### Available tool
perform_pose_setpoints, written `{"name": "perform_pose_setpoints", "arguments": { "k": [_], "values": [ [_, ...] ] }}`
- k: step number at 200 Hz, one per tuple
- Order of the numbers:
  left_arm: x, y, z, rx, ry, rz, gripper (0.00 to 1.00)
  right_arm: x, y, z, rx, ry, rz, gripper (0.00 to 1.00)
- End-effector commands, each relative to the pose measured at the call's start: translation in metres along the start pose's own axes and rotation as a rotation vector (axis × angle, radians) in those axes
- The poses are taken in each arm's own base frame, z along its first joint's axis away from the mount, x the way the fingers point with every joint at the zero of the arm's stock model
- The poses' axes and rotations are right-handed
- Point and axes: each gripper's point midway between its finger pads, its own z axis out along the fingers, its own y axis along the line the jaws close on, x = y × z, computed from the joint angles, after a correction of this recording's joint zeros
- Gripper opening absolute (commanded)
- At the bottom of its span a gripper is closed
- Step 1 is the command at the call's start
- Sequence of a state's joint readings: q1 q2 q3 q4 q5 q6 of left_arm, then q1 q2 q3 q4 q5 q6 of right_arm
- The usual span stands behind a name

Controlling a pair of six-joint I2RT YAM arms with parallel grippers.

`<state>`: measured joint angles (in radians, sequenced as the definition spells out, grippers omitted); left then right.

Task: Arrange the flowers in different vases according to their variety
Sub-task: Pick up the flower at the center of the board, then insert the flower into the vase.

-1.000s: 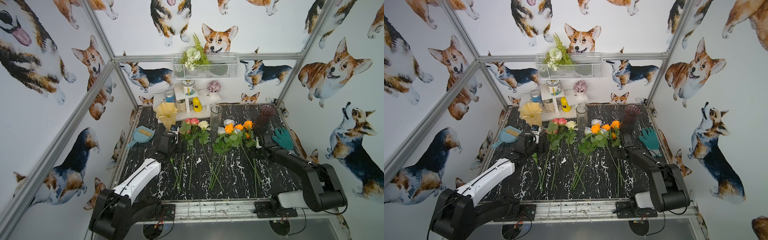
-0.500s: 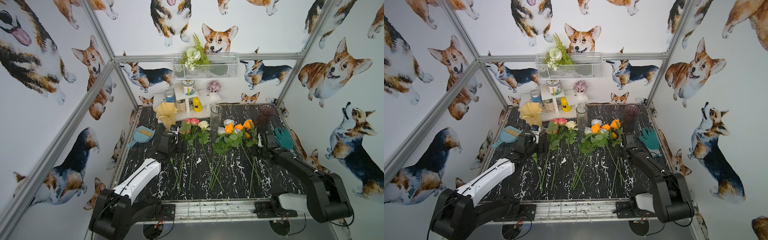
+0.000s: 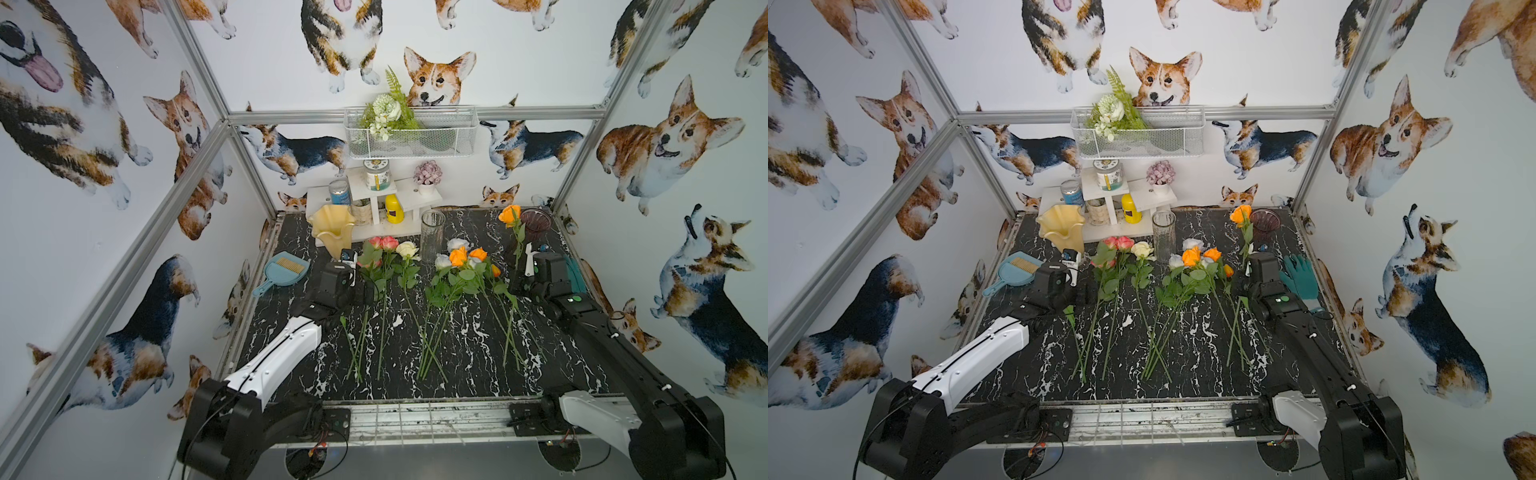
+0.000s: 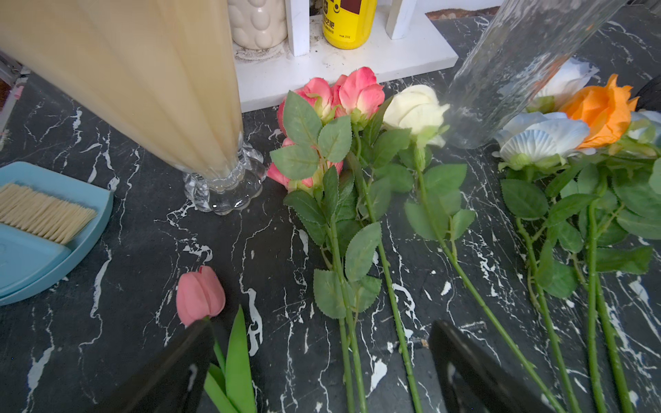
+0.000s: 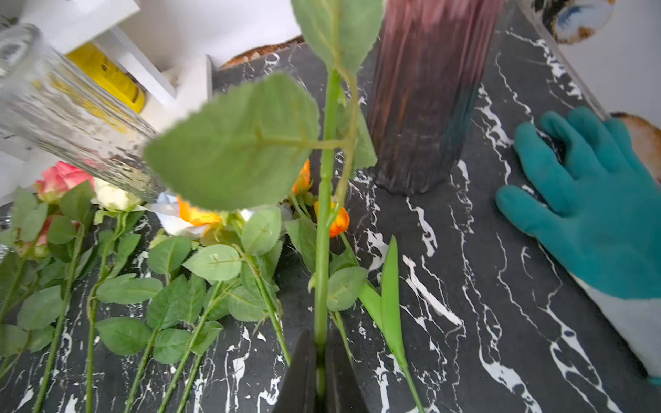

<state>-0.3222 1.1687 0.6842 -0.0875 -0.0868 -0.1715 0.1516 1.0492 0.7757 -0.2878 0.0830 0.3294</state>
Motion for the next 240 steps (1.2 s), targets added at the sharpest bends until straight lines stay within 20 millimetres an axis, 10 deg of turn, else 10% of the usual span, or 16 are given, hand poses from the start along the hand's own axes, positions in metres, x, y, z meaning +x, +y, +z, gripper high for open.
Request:
{"name": "perform_pose_setpoints", "arguments": {
  "k": [1,109,172,240],
  "values": [
    [-0.003,0.001,-0.002,-0.005,-0.006,-0.008,1.0,-0.041,0.009,-0.015,-0.006,-0.14,-0.046,0.0],
    [0.005,-0.016,-0.019,0.151,0.022,-0.063,1.0,-0.241,0.022,-0.127,0.149,-0.749,-0.108,0.0],
    [0.008,-0.023,-0.032,0.2,0.002,-0.067,1.0,-0.319,-0.008,-0.134,0.312,-0.942,-0.084,0.0],
    [0.011,-0.022,-0.029,0.195,0.008,-0.096,0.99,-0.344,-0.022,-0.105,0.38,-1.015,-0.078,0.0]
  ]
}}
